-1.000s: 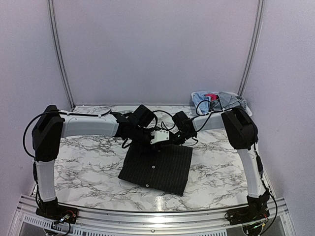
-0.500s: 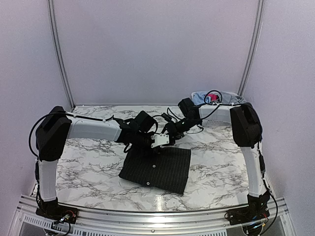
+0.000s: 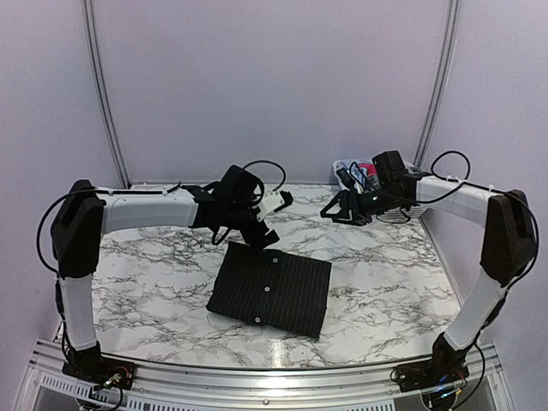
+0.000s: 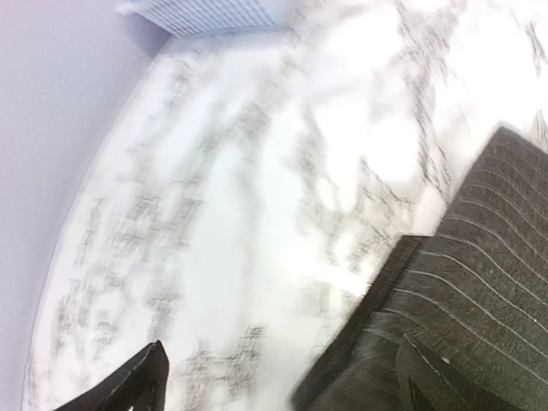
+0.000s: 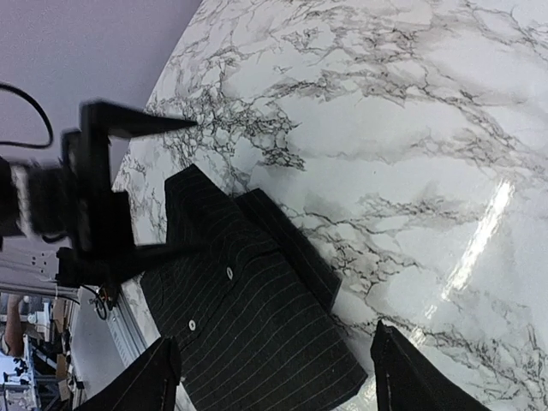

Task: Fold and stack the mixed laundry pile
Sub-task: Fold the 2/3-rectangle-folded shirt at the center of the board, then smooth out the square-folded shirt at the center of the board.

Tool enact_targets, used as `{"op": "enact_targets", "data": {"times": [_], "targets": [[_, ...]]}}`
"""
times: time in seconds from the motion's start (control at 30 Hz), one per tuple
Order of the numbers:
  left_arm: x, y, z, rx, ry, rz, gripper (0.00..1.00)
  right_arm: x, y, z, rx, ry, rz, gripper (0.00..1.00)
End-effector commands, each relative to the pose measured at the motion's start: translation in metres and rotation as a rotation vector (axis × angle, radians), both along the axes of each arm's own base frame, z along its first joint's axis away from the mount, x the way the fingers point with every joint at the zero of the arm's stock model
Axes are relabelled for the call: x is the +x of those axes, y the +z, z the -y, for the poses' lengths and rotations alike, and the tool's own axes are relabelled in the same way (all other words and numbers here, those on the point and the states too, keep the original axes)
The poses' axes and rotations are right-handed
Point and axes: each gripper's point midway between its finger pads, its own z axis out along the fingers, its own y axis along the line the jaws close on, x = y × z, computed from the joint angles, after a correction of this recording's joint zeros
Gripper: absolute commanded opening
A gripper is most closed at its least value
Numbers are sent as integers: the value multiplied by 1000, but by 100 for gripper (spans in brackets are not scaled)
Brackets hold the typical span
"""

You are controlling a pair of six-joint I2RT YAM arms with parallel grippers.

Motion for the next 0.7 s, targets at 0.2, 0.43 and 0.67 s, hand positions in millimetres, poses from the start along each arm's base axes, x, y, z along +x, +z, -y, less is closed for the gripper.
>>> {"op": "enact_targets", "data": {"times": [0.2,0.43,0.67], "targets": [[7,129,-68,-325,394,-95,99,-44,-8,27,19,-73,20,78],[-38,65,-102,-525,426,-602,99,-65,-44,32,25,-74,-8,78],[-52,-3,-133,-568,528,-792,99,-76,-82,27,62,-31,-46,78]]}}
